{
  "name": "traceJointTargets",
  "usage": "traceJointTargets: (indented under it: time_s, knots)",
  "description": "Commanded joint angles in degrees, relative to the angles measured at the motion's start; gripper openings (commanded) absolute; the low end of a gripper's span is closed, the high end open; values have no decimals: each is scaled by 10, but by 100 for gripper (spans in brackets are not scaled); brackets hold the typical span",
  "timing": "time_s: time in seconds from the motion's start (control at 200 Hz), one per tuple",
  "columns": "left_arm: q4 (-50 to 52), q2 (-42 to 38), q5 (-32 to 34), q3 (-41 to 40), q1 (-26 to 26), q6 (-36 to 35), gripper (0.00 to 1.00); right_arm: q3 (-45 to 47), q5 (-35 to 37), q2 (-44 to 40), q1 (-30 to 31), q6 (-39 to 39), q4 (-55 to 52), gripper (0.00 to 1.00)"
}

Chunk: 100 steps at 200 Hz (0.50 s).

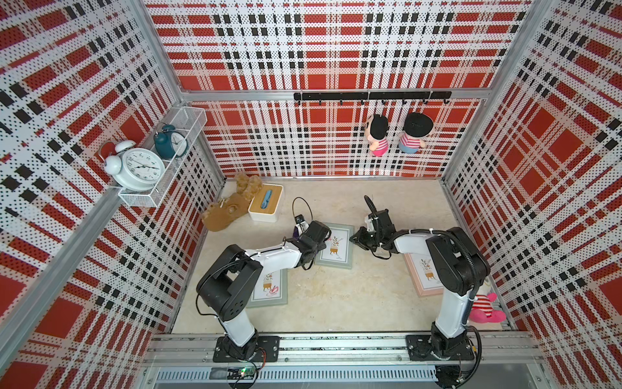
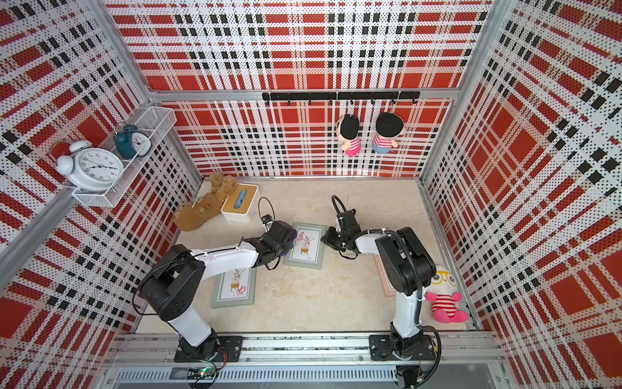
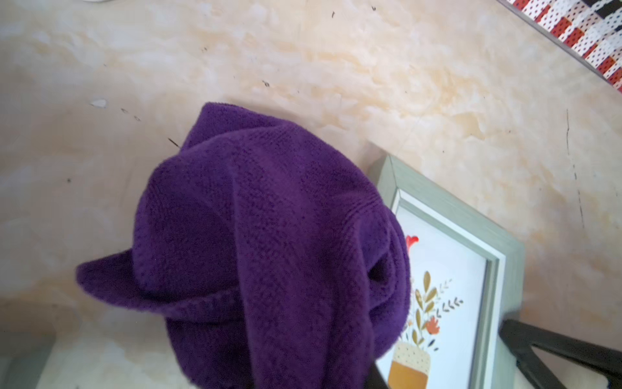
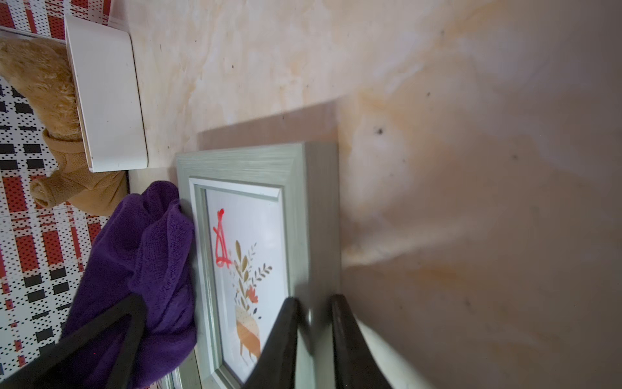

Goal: Wipe the picture frame with a cloth
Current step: Wipe the dirt from the picture frame.

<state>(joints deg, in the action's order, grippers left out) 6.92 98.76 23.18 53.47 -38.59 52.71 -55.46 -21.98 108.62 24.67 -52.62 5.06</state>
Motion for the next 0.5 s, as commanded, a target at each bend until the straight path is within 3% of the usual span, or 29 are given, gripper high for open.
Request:
traceJointTargets:
  time_s: [0.0,0.371,0.496]
  knots:
    - [6,41,-6,31,-12,15,0,18,15,21,8,-3,-40,21]
    - [42,196,17,216,14,-41,0,13,14,44,10,5,-34,20]
    - [51,183,1,191,3,-41,0,14,17,46,10,-1,-32,20]
